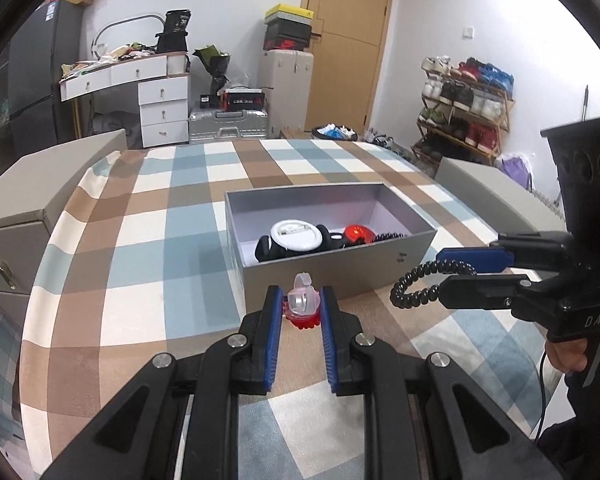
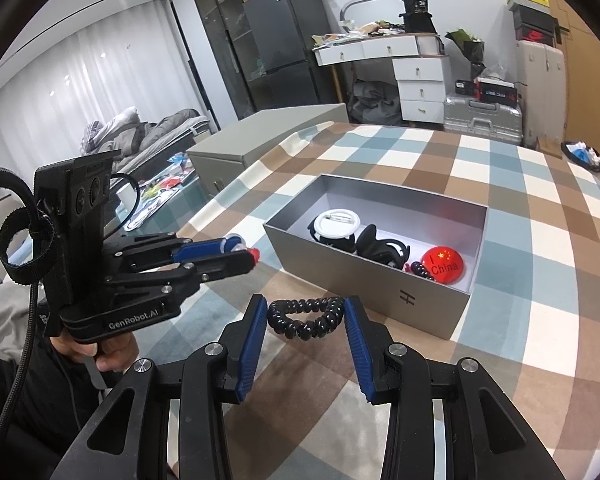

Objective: Organize jewelry
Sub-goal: 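Carry the hair tie and the vial over the gray box, then lower both items into the box and open both tools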

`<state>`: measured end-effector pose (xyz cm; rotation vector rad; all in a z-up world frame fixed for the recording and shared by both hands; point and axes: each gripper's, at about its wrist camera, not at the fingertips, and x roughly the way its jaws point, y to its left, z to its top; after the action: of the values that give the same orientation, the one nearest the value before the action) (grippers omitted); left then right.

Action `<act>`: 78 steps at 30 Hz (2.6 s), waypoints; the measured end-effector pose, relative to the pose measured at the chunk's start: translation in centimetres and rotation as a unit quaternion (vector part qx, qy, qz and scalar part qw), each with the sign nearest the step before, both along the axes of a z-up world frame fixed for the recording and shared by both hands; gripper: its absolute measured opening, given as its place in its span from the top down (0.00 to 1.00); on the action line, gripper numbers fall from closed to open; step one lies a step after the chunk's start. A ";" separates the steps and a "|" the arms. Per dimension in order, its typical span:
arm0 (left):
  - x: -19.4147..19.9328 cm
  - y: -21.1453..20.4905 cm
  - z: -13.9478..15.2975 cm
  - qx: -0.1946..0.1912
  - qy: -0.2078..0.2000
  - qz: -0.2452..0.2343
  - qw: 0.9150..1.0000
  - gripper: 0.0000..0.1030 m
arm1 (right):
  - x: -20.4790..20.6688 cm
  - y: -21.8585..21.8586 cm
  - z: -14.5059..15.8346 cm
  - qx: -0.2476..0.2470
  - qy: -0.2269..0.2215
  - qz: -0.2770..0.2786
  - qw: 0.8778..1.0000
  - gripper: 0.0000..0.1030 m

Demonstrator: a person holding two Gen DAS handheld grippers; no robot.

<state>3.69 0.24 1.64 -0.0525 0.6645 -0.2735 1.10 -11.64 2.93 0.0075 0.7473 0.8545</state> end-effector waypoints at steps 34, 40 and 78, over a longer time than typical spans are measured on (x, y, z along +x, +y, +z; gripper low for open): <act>1.4 -0.6 1.2 0.012 -0.019 0.020 1.000 0.87 | 2.0 -4.0 1.8 0.081 -0.009 -0.090 0.993 0.62; 2.6 -1.2 1.3 0.009 -0.015 0.021 1.000 0.87 | 3.4 -4.0 1.7 0.085 0.002 -0.109 0.990 0.62; 6.6 -3.4 0.3 0.032 0.001 0.028 0.999 0.86 | 6.7 -3.5 -0.1 0.100 0.051 -0.170 0.979 0.49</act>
<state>10.34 -3.14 1.96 -0.0099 0.6729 -0.1978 7.78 -15.17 2.79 0.3516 0.7272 0.6010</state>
